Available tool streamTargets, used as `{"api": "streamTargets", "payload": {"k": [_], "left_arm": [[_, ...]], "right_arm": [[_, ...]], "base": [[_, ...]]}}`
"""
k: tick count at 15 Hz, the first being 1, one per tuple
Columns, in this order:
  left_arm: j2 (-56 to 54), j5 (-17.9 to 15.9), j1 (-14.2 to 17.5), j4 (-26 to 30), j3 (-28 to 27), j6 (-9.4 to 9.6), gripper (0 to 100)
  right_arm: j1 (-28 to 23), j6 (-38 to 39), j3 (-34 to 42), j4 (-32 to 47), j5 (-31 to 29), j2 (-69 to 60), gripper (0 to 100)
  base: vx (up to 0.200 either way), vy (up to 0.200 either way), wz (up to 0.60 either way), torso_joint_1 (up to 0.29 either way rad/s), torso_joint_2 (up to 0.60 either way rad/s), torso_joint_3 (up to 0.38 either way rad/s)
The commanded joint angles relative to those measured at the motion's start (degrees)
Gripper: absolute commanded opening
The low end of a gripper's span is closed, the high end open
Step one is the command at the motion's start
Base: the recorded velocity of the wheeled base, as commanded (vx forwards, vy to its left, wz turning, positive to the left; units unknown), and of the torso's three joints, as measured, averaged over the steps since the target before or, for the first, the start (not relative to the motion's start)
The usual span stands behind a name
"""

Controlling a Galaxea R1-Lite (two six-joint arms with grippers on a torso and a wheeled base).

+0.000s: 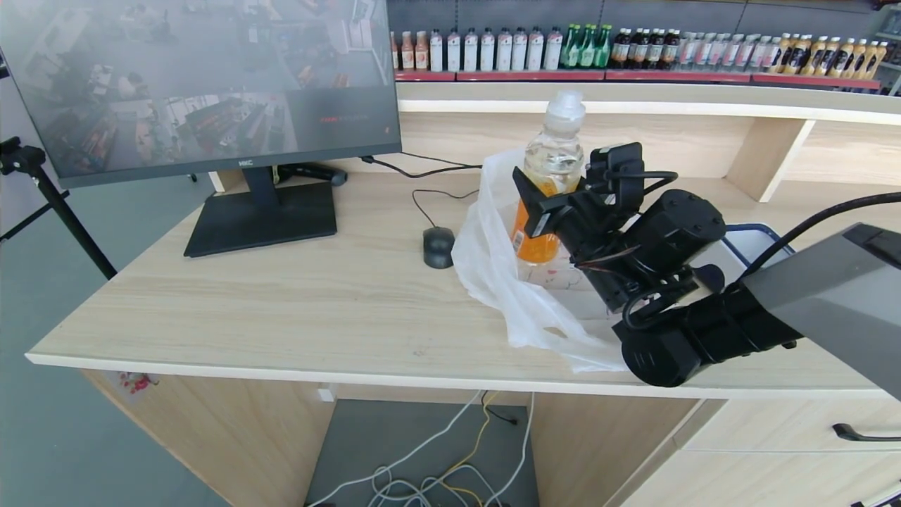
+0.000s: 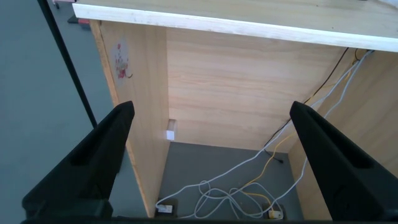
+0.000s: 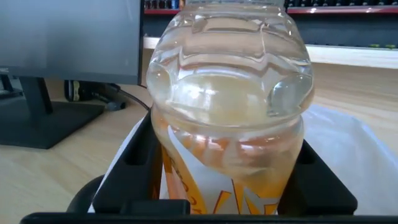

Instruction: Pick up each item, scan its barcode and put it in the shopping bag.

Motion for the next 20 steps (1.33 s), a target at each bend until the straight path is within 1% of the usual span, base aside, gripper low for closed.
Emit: {"api": "streamTargets", "payload": {"k": [1, 20], "left_arm": [[-0.02, 0.00, 0.04, -0.02, 0.00, 0.04, 100], [-0.02, 0.00, 0.04, 0.07, 0.00, 0.04, 100]], "right_arm": [[0.06, -0.02, 0.00, -0.03, 0.00, 1.13, 0], [0.50, 0.16, 0.26, -0.47, -0.09, 2.63, 0]], "base": [[0.000, 0.000, 0.00, 0.000, 0.00, 0.000], [0.000, 0.000, 0.00, 0.000, 0.00, 0.000]]}}
